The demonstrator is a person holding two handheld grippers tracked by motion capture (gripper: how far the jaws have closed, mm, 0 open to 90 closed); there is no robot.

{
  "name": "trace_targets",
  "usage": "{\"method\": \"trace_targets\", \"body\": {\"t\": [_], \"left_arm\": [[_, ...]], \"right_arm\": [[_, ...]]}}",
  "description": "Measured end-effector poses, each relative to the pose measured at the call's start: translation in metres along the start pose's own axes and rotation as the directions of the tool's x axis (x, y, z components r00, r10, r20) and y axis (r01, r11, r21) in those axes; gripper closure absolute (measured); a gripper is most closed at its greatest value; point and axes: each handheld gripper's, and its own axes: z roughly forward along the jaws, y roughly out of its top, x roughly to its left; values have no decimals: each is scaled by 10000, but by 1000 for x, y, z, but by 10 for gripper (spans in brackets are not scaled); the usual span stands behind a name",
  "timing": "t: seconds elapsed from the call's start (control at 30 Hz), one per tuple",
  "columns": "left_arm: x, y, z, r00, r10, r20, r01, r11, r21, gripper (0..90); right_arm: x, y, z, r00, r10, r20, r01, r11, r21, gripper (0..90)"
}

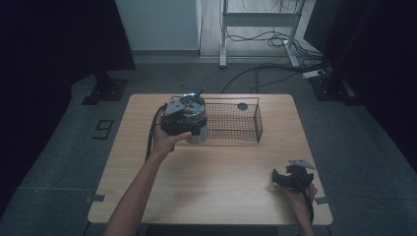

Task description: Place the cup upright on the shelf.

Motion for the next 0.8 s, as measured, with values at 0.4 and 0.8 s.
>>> {"method": "trace_targets", "body": {"t": [0.4, 0.8], "left_arm": [[1, 9, 15, 9997, 250, -64, -250, 9997, 35, 42], [14, 13, 28, 9996, 143, -224, -142, 9999, 48, 41]], "right_arm": [[0, 0, 0, 10000, 2, 0, -2, 10000, 0, 55], [0, 0, 0, 10000, -9, 1, 9, 10000, -3, 55]]}}
